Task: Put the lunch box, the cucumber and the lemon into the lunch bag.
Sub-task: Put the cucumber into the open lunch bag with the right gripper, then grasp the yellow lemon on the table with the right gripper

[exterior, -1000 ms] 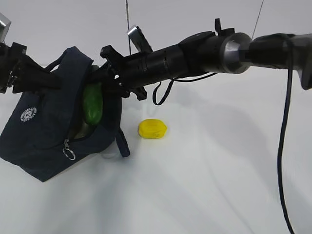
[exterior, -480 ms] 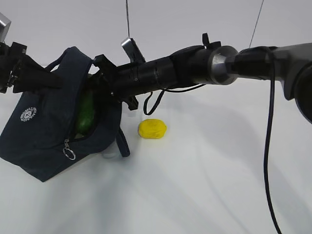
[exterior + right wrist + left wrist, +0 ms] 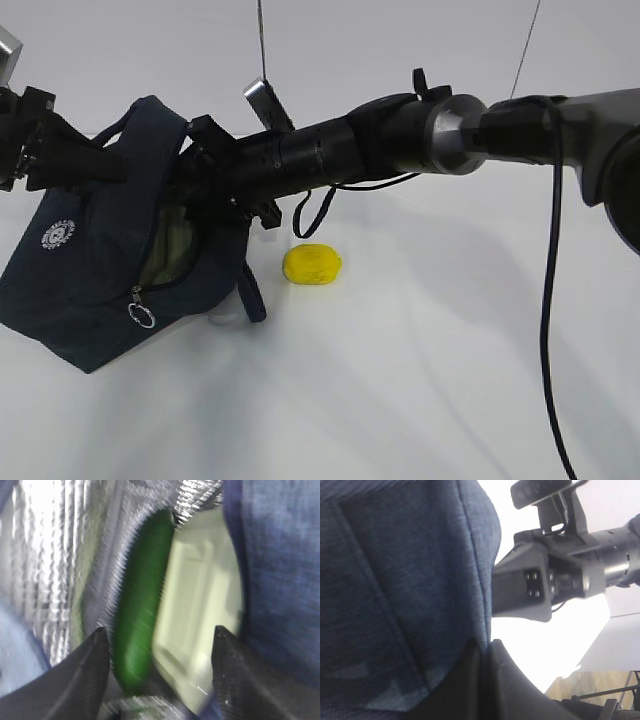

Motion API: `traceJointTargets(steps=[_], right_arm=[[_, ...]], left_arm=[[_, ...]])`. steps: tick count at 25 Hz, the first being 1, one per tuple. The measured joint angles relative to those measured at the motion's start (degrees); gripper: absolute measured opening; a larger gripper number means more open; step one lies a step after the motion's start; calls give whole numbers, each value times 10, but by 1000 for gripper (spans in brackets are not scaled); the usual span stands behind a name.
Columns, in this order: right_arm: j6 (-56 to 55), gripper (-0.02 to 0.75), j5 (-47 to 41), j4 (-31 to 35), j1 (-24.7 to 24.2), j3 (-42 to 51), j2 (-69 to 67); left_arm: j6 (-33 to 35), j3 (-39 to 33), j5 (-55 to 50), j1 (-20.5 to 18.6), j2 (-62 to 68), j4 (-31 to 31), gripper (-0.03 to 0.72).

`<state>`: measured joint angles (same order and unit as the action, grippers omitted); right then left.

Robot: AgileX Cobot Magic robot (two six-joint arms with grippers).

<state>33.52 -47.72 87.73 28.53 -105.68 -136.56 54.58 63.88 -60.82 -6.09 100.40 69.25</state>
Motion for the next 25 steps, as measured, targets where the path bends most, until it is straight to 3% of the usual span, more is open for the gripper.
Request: traceJointTargets(steps=[4, 11, 14, 21, 25], right_arm=[[2, 479, -11, -51, 0, -3, 1], [-5, 479, -39, -195, -12, -31, 30], [-38, 479, -75, -281, -18, -67, 45], [-83, 479, -213, -561, -20, -173, 61], [-75, 479, -225, -643, -20, -184, 61]], left_arm=[[0, 0, 2, 0, 0, -2, -5], [0, 0, 2, 0, 0, -5, -5], [0, 0, 5, 0, 0, -7, -5], [0, 0, 7, 0, 0, -15, -5], [0, 0, 7, 0, 0, -16, -5]])
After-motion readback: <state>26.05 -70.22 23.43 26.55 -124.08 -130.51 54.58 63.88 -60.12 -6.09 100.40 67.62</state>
